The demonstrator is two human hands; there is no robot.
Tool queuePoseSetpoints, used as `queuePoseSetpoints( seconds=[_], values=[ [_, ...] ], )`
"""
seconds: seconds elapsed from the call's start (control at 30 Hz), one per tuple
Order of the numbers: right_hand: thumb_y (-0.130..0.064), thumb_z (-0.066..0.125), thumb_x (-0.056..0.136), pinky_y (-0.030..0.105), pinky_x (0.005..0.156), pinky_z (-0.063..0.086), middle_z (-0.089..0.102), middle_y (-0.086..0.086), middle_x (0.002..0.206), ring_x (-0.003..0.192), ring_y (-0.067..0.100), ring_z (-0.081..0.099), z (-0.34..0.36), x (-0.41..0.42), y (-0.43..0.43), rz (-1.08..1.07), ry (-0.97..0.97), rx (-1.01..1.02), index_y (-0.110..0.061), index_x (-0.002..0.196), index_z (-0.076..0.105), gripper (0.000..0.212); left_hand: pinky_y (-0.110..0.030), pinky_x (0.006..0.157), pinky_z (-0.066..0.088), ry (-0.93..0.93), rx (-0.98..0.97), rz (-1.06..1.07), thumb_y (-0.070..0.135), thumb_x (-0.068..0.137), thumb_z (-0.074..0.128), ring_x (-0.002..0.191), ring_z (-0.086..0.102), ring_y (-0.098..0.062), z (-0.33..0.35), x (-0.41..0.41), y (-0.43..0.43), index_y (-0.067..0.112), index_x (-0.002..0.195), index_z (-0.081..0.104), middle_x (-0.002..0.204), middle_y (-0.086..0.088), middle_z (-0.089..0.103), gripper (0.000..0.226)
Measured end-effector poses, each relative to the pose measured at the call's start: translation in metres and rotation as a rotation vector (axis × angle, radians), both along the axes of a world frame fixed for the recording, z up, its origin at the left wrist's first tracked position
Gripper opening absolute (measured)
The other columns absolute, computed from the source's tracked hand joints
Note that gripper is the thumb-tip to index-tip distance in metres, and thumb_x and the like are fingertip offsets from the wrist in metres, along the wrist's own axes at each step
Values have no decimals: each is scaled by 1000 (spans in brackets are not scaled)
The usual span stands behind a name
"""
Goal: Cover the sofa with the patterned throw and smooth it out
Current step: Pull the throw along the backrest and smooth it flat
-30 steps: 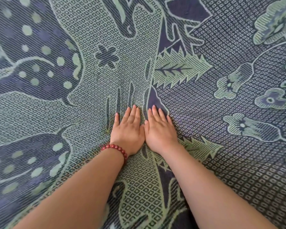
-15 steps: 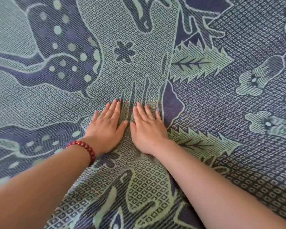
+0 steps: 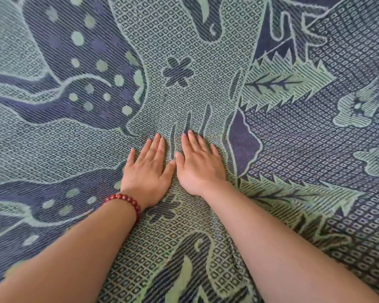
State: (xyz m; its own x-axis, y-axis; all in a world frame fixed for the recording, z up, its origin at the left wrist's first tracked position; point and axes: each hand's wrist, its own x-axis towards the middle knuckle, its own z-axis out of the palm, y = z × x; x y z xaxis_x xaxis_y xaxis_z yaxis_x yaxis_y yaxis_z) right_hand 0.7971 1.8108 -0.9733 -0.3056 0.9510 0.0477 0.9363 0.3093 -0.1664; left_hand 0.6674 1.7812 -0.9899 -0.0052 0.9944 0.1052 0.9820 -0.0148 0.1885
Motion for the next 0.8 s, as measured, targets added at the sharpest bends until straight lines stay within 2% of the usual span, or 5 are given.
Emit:
queuePoseSetpoints(
  seconds=[0.27, 0.43, 0.57, 0.7, 0.8],
  values=[
    [-36, 11, 101, 45, 118, -4, -9, 1, 159, 146, 22, -8, 20, -26, -35, -106, -15, -61, -16, 151, -3, 56, -37, 112, -15, 8, -82, -52, 51, 96, 1, 141, -17, -7, 22, -14, -29, 23, 149, -12, 155, 9, -19, 61],
    [-37, 11, 101, 51, 115, -8, -8, 1, 159, 145, 24, -11, 18, -91, -77, 11, 37, -61, -15, 151, 1, 56, -46, 114, -15, 140, -40, 25, 50, 96, 4, 141, -20, -7, 21, -84, -66, 29, 149, -10, 155, 11, -21, 59],
    [-40, 9, 101, 51, 116, -7, -9, 0, 159, 145, 27, -12, 13, -143, -87, 76, 52, -80, -18, 151, 2, 56, -46, 113, -10, 215, -43, -4, 47, 97, 18, 138, -25, -6, 18, -129, -75, 30, 147, -18, 152, 11, -29, 63],
    [-43, 8, 100, 47, 114, -11, -10, -1, 159, 145, 20, -12, -1, -154, -72, 43, 54, -4, -20, 152, 1, 57, -40, 113, -11, 136, -16, -18, 46, 98, 15, 132, -27, -1, 6, -141, -63, 29, 146, -19, 152, 13, -28, 62],
    [-43, 5, 100, 43, 114, -12, -10, -2, 159, 145, 16, -13, -10, -154, -57, 46, 59, 21, -22, 152, 1, 56, -37, 114, -11, 54, -9, 1, 47, 98, 8, 138, -21, -2, -2, -142, -47, 28, 147, -16, 153, 14, -23, 58]
  ],
)
